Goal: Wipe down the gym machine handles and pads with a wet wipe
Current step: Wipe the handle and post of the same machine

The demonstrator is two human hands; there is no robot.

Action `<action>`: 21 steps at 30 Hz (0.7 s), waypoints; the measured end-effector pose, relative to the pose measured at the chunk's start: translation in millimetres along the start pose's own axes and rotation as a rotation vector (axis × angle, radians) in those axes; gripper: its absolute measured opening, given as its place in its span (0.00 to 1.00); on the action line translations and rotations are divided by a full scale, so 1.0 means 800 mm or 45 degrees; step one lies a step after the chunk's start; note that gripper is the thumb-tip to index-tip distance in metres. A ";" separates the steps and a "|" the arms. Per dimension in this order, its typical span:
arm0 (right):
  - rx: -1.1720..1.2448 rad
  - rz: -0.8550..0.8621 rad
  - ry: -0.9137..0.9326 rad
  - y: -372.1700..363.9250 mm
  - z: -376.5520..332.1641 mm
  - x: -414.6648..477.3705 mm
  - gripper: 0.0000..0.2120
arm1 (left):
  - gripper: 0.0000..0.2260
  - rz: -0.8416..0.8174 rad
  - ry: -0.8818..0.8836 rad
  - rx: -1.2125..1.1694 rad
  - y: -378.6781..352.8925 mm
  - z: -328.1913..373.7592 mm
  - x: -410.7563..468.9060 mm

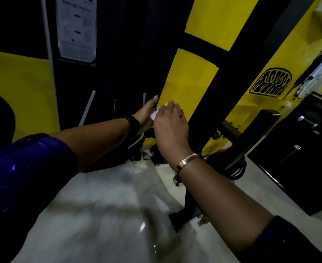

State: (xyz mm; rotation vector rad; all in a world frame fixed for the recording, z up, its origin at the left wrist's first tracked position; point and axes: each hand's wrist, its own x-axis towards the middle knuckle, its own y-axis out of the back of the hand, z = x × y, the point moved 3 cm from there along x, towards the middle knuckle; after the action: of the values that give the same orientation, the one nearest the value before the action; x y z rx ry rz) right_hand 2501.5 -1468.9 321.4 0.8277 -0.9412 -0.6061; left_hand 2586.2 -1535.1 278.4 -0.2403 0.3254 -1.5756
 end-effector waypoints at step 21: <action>-0.490 -0.202 -0.054 -0.077 -0.015 -0.001 0.29 | 0.39 -0.156 0.171 0.156 0.013 -0.022 0.029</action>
State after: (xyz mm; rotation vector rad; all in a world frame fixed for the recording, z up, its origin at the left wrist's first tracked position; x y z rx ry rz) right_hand 2505.7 -1498.3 266.4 0.5475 -0.7673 -0.9131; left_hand 2588.6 -1557.2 257.3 -0.0603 0.3222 -1.7307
